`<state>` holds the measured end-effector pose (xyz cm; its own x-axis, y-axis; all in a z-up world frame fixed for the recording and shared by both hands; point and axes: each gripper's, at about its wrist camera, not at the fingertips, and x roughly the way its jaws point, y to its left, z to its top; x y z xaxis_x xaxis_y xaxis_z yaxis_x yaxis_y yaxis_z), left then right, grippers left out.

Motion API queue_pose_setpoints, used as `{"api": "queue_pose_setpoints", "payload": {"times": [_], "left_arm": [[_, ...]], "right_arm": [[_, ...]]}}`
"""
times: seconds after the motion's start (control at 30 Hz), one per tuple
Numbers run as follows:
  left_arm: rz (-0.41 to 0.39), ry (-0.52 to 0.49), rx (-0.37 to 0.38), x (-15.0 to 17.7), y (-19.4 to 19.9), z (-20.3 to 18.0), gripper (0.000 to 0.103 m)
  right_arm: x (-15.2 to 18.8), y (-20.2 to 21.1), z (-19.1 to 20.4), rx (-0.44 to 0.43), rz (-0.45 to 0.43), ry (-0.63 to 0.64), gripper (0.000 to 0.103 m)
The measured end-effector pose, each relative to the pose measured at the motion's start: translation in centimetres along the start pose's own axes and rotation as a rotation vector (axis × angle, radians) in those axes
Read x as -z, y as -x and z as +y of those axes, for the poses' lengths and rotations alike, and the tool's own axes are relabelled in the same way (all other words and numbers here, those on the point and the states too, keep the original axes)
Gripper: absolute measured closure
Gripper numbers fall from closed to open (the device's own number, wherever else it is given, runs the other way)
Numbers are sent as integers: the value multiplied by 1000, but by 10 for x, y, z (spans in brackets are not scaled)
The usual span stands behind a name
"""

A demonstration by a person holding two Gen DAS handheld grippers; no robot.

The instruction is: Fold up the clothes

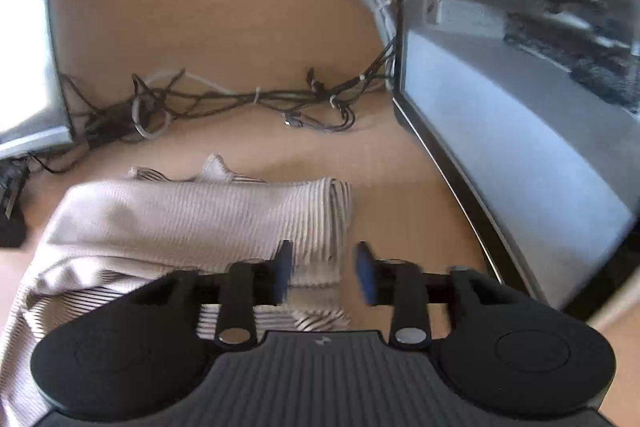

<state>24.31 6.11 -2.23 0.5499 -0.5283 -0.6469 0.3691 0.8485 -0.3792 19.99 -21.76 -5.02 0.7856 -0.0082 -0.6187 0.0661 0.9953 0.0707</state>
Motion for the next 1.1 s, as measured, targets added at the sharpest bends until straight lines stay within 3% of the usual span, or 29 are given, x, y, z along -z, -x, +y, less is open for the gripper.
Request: {"api": "queue_pose_setpoints", "payload": {"times": [0.07, 0.17, 0.27, 0.33, 0.47, 0.6, 0.73, 0.83, 0.9, 1.1], "left_arm": [[27, -5, 30, 7, -11, -1, 0], [36, 5, 14, 19, -26, 3, 0], [-20, 17, 0, 30, -29, 3, 0], [-56, -3, -21, 37, -30, -1, 0], [-88, -65, -83, 47, -34, -11, 0], [-107, -127, -124, 44, -47, -17, 0], [-128, -106, -132, 37, -56, -16, 0], [-137, -100, -142, 35, -60, -17, 0], [-136, -111, -155, 36, -62, -20, 0], [-137, -121, -165, 37, -63, -22, 0]], "right_arm": [[5, 9, 10, 4, -22, 19, 53], [9, 14, 21, -2, -49, 43, 53], [14, -6, 17, -96, 0, -48, 53], [23, -21, 20, -121, 11, -19, 53], [31, -31, 31, -137, -39, 140, 42], [18, -47, 25, -190, -34, 149, 41], [6, -67, 23, -222, -30, 175, 38], [3, -72, 24, -242, -29, 187, 30], [4, -72, 26, -264, -29, 193, 19], [6, -71, 29, -241, -33, 208, 17]]}}
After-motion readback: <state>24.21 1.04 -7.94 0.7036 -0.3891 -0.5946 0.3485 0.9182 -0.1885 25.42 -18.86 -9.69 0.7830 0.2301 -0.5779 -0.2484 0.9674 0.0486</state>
